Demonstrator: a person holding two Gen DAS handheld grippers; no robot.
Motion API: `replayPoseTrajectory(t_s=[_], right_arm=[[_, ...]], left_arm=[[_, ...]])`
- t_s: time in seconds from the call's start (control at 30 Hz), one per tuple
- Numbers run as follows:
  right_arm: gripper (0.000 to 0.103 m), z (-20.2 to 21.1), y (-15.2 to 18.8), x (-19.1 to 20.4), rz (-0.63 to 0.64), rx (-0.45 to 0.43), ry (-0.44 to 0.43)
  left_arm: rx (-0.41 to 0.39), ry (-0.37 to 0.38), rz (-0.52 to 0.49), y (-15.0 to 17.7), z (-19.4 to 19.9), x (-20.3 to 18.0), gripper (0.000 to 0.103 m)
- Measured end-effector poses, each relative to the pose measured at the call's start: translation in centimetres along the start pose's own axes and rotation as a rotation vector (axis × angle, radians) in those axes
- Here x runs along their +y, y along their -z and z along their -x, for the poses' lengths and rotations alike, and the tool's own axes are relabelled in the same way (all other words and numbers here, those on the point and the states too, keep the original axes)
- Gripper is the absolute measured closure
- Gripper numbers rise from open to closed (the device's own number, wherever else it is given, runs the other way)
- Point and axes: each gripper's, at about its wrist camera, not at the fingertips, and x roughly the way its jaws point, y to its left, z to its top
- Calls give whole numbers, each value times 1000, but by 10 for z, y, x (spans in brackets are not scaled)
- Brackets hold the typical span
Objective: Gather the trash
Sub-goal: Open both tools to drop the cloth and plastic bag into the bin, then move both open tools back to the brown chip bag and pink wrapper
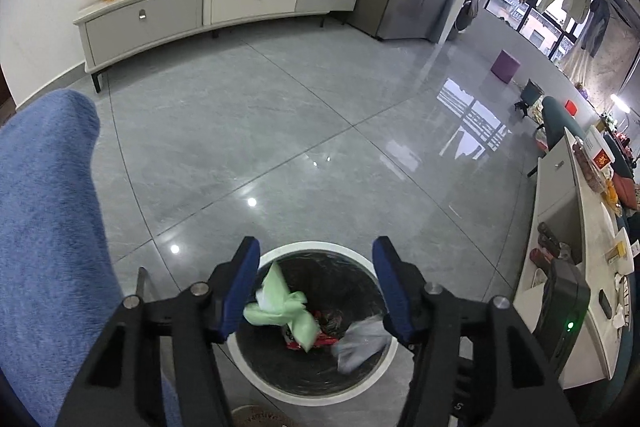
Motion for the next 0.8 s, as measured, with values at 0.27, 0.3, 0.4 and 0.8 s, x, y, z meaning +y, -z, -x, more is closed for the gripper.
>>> replayPoseTrajectory(t_s=[0.27, 0.3, 0.4, 0.8], right_arm=[[50, 1, -5, -8, -30, -6, 14], [49, 2, -6, -7, -30, -11, 14], [46, 8, -7, -6, -28, -28, 15], [39, 53, -10, 23, -3, -137, 2]], left_arm=[[1, -21, -3, 3, 2, 1, 46], [-1, -27, -1, 4, 3, 0, 46], [-11, -46, 13, 5, 10, 7, 46], [-117, -131, 52, 16, 67, 30, 35]])
